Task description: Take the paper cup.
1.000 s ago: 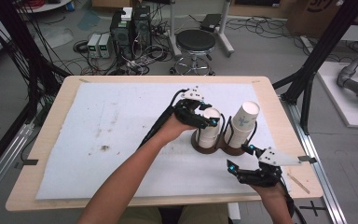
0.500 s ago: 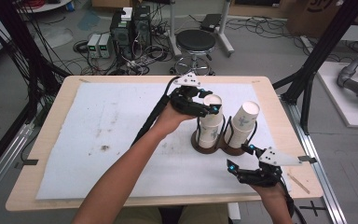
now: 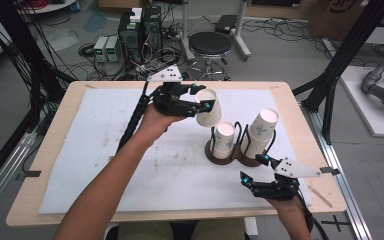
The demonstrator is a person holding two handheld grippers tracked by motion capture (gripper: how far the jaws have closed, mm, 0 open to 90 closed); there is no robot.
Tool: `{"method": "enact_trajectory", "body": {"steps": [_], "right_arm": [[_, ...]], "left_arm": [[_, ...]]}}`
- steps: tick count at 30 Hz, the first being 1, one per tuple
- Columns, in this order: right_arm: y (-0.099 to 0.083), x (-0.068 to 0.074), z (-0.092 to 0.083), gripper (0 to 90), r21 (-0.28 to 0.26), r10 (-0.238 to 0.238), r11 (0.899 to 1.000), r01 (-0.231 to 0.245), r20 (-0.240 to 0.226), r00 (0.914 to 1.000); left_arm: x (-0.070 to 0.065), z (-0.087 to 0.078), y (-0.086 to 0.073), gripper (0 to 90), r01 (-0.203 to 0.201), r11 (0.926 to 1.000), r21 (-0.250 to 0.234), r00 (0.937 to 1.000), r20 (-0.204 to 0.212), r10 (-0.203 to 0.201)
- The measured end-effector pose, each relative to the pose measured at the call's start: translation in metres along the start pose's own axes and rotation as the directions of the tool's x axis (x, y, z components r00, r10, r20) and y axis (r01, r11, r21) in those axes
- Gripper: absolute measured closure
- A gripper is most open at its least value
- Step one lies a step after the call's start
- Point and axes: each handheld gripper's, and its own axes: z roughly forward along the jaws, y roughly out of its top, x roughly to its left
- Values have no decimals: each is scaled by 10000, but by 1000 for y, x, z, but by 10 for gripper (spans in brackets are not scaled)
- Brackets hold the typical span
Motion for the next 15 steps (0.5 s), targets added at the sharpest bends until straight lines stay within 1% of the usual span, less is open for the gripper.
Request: {"method": "enact_trajectory", "body": {"steps": [1,2,3,4,5,8,9,10,11,12,13,14,15], "right_arm": [[0,0,0,201,0,0,10000,0,0,10000],[0,1,1,201,-6,-12,10000,12,-14,10000],[0,1,1,201,19,1,10000,-1,-16,10000],[1,1,1,201,21,-71,10000,71,-28,10000],[1,1,2,201,13,-80,10000,80,-49,10000],[2,2,5,201,34,-90,10000,90,-95,9999],[2,2,6,201,35,-101,9999,101,-90,9999],[3,3,7,201,46,-79,10000,80,-139,9999],[4,3,8,201,55,-87,9999,88,-160,9998],[5,4,9,201,33,-124,9999,124,-189,9997],[6,5,10,201,81,-76,9999,78,-244,9997],[7,5,12,201,62,-129,9999,130,-271,9996],[7,5,13,201,50,-211,9998,213,-268,9994]], "left_arm": [[0,-7,-1,374,5,10000,-22,10000,-22,-5],[0,-19,-5,374,23,10000,-95,9999,-110,-24],[0,-19,-5,374,23,10000,-95,9999,-110,-24],[0,-25,-8,374,32,10000,-88,9999,-168,-34],[1,-33,-12,374,77,9999,-92,9996,-255,-79],[2,-49,-22,374,171,9998,-115,9988,-464,-176],[3,-55,-25,373,150,9998,-95,9984,-538,-155],[4,-66,-32,373,264,9995,-144,9972,-701,-274],[4,-66,-32,373,264,9995,-144,9972,-701,-274],[6,-77,-39,373,280,9995,-154,9956,-890,-293],[6,-77,-39,373,280,9995,-154,9956,-890,-293],[6,-81,-42,373,348,9992,-200,9950,-927,-365],[7,-89,-48,373,304,9994,-183,9942,-1027,-321]]}}
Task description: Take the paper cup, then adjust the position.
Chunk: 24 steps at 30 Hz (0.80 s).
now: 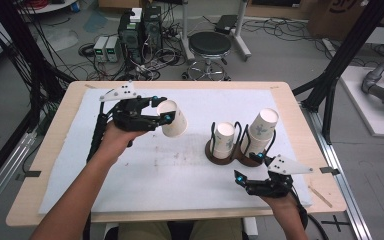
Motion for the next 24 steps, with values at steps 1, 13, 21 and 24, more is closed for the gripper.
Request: {"method": "enact_trajectory", "body": {"steps": [1,13,21,24], "right_arm": [[1,1,1,201,52,85,10000,-85,-46,10000],[5,6,6,201,10,14,10000,-14,-352,9994],[8,13,12,200,12,-47,10000,48,-775,9970],[11,17,18,200,65,-108,9999,116,-1160,9932]], "left_arm": [[0,0,0,373,0,10000,0,10000,0,0],[-5,-24,-25,371,107,9999,-24,9996,-262,-107],[-9,-34,-42,371,254,9997,-73,9993,-271,-256],[-15,-38,-53,371,235,9997,-25,9995,-229,-235]]}}
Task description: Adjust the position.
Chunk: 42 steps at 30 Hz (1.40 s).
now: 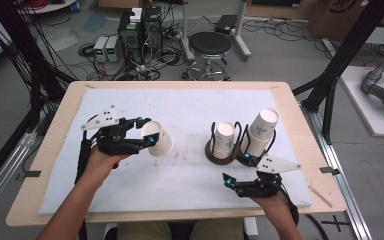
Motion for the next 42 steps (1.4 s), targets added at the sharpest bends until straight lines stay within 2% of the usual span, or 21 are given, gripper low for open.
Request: {"method": "enact_trajectory", "body": {"steps": [10,12,19,21,22,23,24,25,30,31,36,42], "right_arm": [[5,10,18,200,171,-192,9996,205,-716,9972],[9,13,26,200,255,-232,9993,260,-1054,9942],[16,16,45,200,284,-510,9980,558,-1470,9878],[21,20,53,200,423,-461,9976,546,-1797,9826],[21,20,53,200,423,-461,9976,546,-1797,9826],[24,21,61,200,361,-631,9968,713,-1916,9794],[25,22,63,200,446,-594,9965,700,-2050,9770],[26,22,66,200,400,-742,9957,840,-2041,9761],[30,24,76,200,455,-840,9942,970,-2309,9693],[32,28,81,200,552,-812,9935,991,-2636,9612],[32,33,93,200,354,-1039,9923,1185,-2800,9544],[31,41,104,200,560,-1164,9884,1414,-3195,9404]], "left_arm": [[-11,-5,-22,372,89,9998,151,10000,-13,-88],[-14,-5,-25,372,41,9997,233,10000,18,-41],[-18,-7,-32,371,5,9995,308,10000,55,-7],[-19,-7,-34,372,-5,9994,339,10000,92,2],[-19,-7,-35,372,-21,9994,342,10000,72,18],[-20,-7,-36,372,-46,9994,356,9999,94,42],[-20,-7,-36,372,-46,9994,356,9999,94,42],[-21,-6,-37,372,-67,9994,337,9999,137,62],[-24,-5,-40,373,-93,9991,418,9996,275,82],[-26,-5,-40,373,-78,9991,421,9993,377,62],[-31,-3,-40,374,-195,9985,510,9982,568,166],[-39,3,-40,374,-375,9971,668,9951,942,312]]}}
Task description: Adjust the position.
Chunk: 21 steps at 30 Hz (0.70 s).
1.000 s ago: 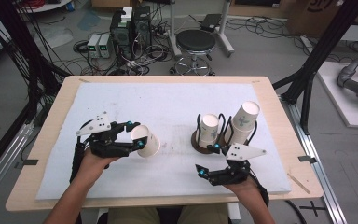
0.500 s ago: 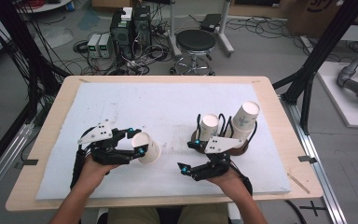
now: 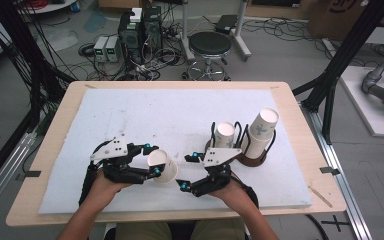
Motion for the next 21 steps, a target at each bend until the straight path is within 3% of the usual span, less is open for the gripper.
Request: {"method": "enact_trajectory", "body": {"steps": [16,21], "right_arm": [[3,-1,15,200,-55,-69,10000,66,-614,9981],[5,0,24,200,17,-92,10000,94,-1024,9947]], "left_arm": [[-5,7,2,374,-6,10000,82,9993,383,2],[-6,10,2,374,-13,10000,43,9987,501,11]]}}
